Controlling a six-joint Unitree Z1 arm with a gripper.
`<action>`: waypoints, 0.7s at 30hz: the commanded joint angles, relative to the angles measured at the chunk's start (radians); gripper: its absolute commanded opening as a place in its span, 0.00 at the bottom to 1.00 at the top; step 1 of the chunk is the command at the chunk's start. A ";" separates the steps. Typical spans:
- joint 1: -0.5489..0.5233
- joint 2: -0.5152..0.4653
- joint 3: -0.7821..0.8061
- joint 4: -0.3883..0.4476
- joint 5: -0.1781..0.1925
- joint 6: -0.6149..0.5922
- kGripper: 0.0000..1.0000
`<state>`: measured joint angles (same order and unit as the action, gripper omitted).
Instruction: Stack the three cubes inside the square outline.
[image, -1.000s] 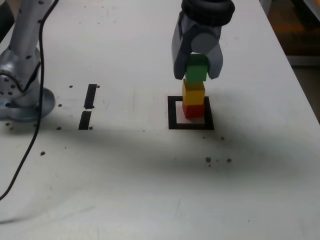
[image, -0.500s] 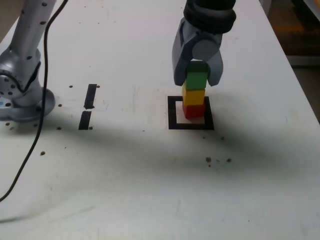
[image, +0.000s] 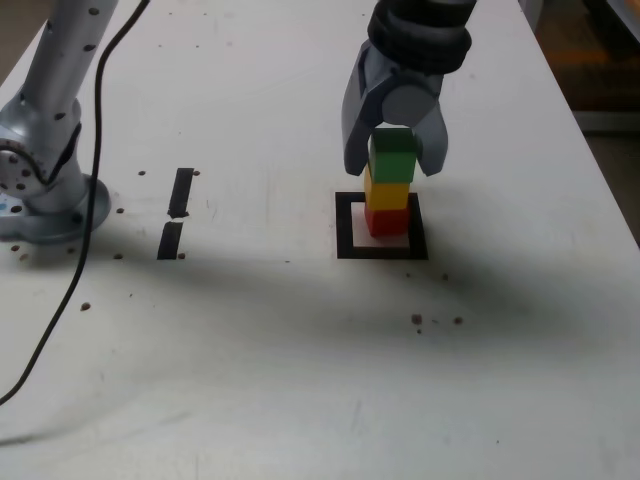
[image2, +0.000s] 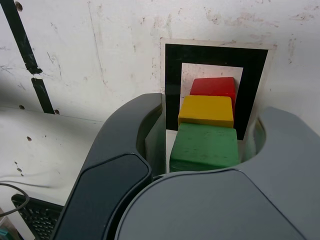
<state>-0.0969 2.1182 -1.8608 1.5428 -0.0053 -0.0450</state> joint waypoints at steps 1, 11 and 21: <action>0.002 -0.011 -0.007 0.010 0.004 0.000 0.98; -0.018 -0.172 -0.001 0.043 0.038 -0.030 1.00; -0.022 -0.600 0.341 0.047 0.082 -0.035 1.00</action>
<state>-0.1292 1.6994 -1.5922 1.5855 0.0732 -0.0832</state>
